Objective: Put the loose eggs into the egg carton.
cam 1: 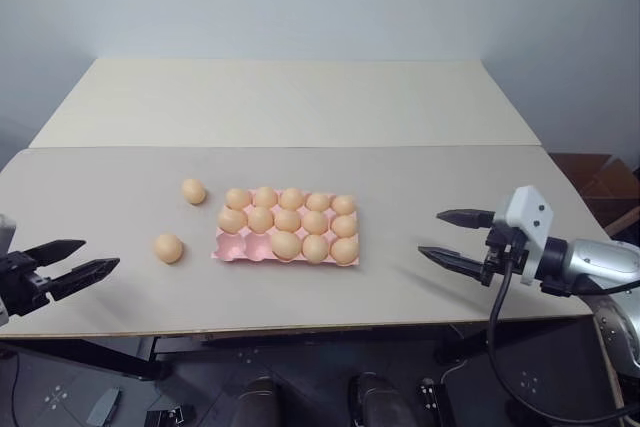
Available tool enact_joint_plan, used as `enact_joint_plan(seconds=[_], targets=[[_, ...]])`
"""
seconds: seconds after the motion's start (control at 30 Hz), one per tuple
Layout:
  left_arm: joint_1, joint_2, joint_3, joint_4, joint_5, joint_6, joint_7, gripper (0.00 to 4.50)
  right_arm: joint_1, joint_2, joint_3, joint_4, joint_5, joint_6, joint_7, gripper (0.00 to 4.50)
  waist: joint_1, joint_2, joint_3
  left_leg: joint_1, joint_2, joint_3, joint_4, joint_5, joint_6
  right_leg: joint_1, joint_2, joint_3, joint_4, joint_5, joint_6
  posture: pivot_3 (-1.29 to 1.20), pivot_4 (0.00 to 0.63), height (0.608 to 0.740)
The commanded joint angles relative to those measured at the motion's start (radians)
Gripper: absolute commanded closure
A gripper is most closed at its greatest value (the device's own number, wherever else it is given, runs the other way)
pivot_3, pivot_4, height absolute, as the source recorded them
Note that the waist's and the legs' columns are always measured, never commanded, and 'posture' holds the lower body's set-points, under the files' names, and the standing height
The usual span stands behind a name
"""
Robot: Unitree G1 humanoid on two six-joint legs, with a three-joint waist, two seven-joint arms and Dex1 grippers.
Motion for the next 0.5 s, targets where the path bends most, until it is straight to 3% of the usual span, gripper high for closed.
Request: enact_joint_plan(seconds=[0.03, 0.33, 0.5], targets=[[-0.049, 0.014, -0.040, -0.034, -0.021, 0.081, 0.050, 0.00, -0.018, 0.004, -0.006, -0.035, 0.031, -0.021, -0.013, 0.68, 0.001, 0.000, 0.000, 0.000, 0.000, 0.000, 0.000, 0.000, 0.000, 0.000, 0.000, 0.000, 0.000, 0.000, 0.000, 0.00, 0.150, 0.740], [-0.276, -0.055, -0.238, -0.032, -0.032, 0.202, 0.168, 0.00, -0.013, -0.009, -0.020, -0.057, 0.046, -0.022, -0.026, 0.68, 0.010, 0.000, 0.000, 0.000, 0.000, 0.000, 0.000, 0.000, 0.000, 0.000, 0.000, 0.000, 0.001, 0.002, -0.002, 0.00, 0.150, 0.740], [-0.414, -0.106, -0.399, 0.005, 0.071, 0.284, 0.354, 0.00, -0.020, -0.013, -0.025, -0.068, 0.056, -0.022, -0.036, 0.68, 0.012, -0.001, 0.000, 0.000, -0.001, 0.000, 0.000, 0.000, 0.000, 0.001, 0.001, 0.001, 0.000, 0.003, -0.002, 0.00, 0.150, 0.740]])
